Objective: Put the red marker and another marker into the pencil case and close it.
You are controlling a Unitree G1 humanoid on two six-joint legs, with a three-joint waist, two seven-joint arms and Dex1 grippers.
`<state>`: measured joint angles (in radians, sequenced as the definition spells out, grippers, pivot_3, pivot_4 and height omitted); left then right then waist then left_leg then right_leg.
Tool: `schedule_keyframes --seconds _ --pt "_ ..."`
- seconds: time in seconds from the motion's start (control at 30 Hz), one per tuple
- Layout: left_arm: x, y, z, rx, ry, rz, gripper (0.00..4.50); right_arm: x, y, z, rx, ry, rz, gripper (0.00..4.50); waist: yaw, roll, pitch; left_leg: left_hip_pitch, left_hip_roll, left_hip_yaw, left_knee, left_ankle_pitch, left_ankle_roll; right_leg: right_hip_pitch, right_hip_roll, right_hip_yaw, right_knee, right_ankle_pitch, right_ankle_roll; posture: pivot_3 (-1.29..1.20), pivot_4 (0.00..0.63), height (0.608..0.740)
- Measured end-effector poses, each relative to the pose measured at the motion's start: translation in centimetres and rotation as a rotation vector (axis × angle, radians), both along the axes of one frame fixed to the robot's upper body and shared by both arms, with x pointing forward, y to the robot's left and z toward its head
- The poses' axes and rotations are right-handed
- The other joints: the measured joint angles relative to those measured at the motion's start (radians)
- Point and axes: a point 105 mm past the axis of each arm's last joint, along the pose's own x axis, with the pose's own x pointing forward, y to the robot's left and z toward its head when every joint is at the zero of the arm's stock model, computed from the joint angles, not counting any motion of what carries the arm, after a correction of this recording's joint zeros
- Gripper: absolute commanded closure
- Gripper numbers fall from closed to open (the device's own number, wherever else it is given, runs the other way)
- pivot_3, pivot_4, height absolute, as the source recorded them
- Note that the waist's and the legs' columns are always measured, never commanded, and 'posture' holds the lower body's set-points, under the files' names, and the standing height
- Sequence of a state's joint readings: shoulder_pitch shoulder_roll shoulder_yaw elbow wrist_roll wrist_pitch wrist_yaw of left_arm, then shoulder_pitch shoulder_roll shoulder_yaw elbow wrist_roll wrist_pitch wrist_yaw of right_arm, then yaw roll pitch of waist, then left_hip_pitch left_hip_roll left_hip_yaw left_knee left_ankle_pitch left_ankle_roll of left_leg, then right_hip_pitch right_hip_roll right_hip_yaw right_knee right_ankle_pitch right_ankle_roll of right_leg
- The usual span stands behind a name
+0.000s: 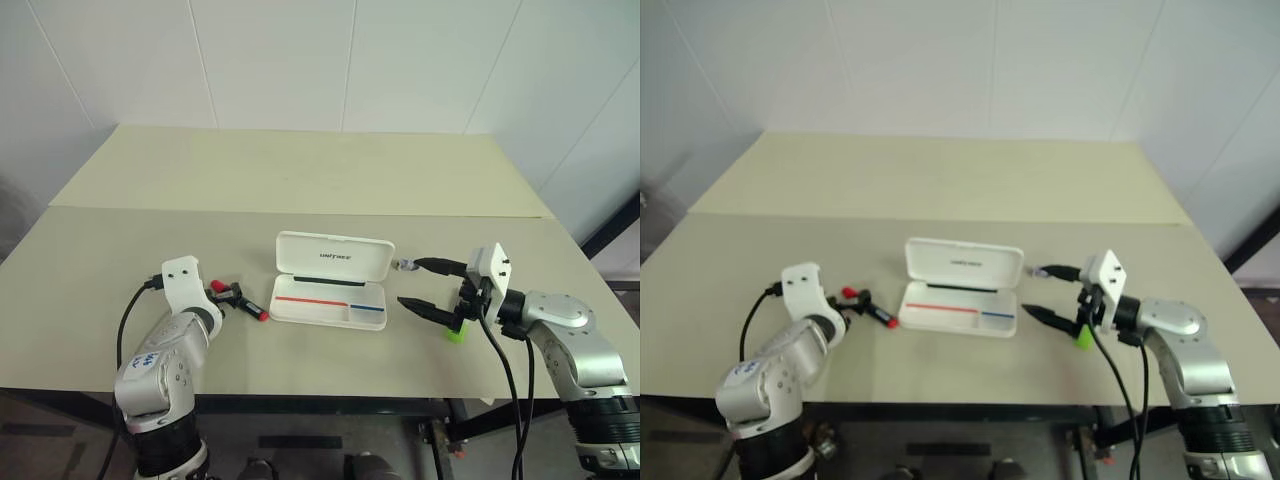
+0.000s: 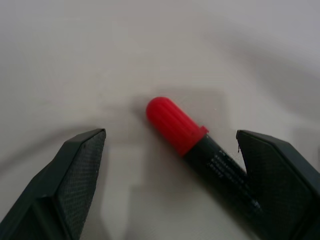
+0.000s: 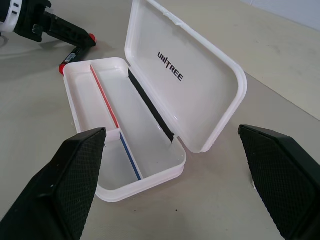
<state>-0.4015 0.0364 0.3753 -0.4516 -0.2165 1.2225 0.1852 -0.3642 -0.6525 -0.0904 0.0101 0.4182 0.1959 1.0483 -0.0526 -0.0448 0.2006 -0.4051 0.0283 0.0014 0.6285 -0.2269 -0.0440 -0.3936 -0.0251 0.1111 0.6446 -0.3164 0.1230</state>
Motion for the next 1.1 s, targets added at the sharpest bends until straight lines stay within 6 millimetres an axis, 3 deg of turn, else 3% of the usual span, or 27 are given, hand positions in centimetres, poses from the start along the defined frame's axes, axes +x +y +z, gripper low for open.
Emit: schedule_keyframes --seconds 0.23,0.27,0.33,0.7,1.1 --pt "1.2 -0.7 0.1 0.024 0.085 -0.055 0.03 0.0 -0.1 -0.1 0.002 0.001 -0.009 0.0 0.013 0.001 -0.001 0.002 -0.001 -0.001 0.001 0.001 0.0 0.002 0.0 0.0 0.0 0.0 0.0 0.0 0.15 0.74" --pt "1.4 -0.7 0.1 0.038 0.105 -0.069 0.21 0.0 -0.1 -0.2 0.002 0.003 -0.012 0.0 0.015 0.001 -0.001 0.002 -0.001 -0.001 0.001 0.002 -0.001 0.002 0.0 0.0 -0.001 0.0 0.0 0.0 0.15 0.74" --pt "1.5 -0.6 0.2 0.055 0.131 -0.08 0.63 0.0 -0.1 -0.2 0.003 0.004 -0.016 0.0 0.016 0.002 -0.001 0.002 -0.001 -0.001 0.001 0.003 0.0 0.003 0.0 0.0 -0.001 0.0 -0.001 0.0 0.15 0.74" --pt "2.0 -0.1 -0.2 0.107 0.213 -0.055 3.92 0.2 -0.3 -0.1 0.007 -0.001 -0.039 0.0 0.025 0.007 -0.004 0.002 -0.002 -0.001 -0.001 0.004 0.001 0.005 -0.001 0.0 -0.007 0.004 0.002 0.0 0.15 0.74" --pt "2.4 0.2 0.1 0.139 0.209 -0.063 3.95 0.3 -0.3 -0.1 0.008 -0.005 -0.05 0.0 0.023 0.009 -0.005 0.002 -0.001 0.0 -0.001 0.005 0.001 0.005 -0.002 0.0 -0.011 0.005 -0.003 0.0 0.15 0.74"
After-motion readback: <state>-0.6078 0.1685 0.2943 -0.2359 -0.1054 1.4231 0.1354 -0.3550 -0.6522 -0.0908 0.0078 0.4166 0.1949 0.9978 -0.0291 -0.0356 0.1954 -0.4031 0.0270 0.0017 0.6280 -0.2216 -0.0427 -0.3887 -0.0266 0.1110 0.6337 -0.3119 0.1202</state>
